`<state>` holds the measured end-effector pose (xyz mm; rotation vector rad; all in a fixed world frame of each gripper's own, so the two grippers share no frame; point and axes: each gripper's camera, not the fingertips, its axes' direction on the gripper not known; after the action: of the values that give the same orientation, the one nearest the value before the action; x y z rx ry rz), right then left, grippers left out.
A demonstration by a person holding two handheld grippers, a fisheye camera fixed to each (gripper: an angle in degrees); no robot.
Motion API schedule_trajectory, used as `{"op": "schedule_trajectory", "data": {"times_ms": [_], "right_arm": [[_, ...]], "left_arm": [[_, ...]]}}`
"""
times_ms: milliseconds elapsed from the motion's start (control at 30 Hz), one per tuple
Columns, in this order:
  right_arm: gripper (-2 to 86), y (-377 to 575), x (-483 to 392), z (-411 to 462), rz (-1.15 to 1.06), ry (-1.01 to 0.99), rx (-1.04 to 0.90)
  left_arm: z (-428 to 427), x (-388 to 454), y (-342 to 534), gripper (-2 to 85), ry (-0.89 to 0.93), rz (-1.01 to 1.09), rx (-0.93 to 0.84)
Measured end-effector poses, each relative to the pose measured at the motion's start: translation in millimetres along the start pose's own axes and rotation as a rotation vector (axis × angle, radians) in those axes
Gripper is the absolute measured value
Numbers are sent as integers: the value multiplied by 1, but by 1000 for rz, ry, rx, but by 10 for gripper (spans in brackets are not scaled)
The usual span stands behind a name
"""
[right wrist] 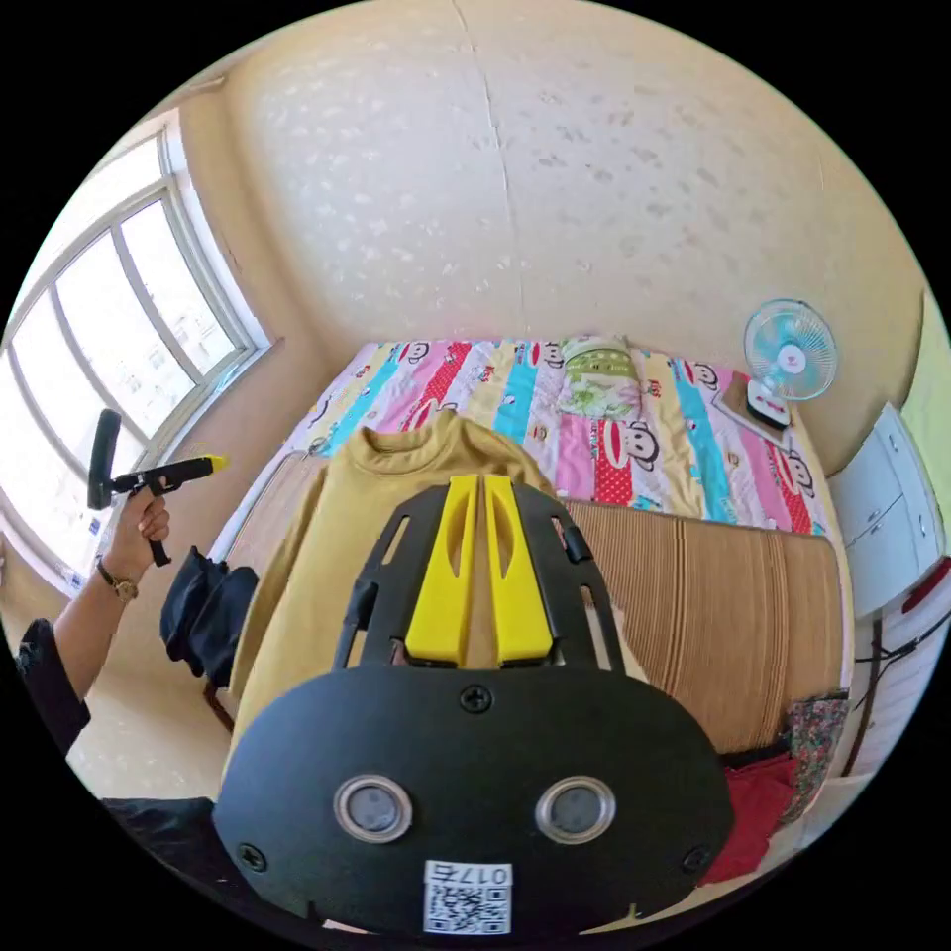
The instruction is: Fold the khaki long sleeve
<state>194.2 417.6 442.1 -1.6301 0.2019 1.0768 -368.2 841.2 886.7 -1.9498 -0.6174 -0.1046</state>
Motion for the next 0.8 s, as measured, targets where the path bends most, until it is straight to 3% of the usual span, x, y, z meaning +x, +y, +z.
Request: {"op": "schedule_trajectory", "data": {"times_ms": [100, 200, 367, 400, 433, 567, 633, 733, 800], "right_arm": [[9, 88, 14, 85, 16, -67, -179], [8, 233, 37, 193, 18, -71, -451], [8, 399, 67, 253, 3, -24, -757], [7, 412, 69, 242, 0, -38, -693], [7, 435, 77, 223, 14, -30, -632], [6, 463, 103, 197, 76, -77, -702], [5, 447, 120, 178, 84, -74, -573], [5, 404, 160, 170, 137, -15, -426], [6, 390, 182, 182, 158, 16, -427]], "left_arm": [[94, -2, 75, 6, -14, 30, -132], [175, -4, 157, 5, -30, 6, -272], [266, -8, 259, 3, -79, -1, -543], [274, -9, 280, 1, -125, 3, -581], [254, -7, 291, -1, -109, 15, -456], [221, -14, 291, -2, -201, -67, -464], [181, -20, 267, -1, -108, -114, -273], [172, -30, 221, 7, 23, -165, -177], [186, -28, 198, 12, 34, -146, -191]]}}
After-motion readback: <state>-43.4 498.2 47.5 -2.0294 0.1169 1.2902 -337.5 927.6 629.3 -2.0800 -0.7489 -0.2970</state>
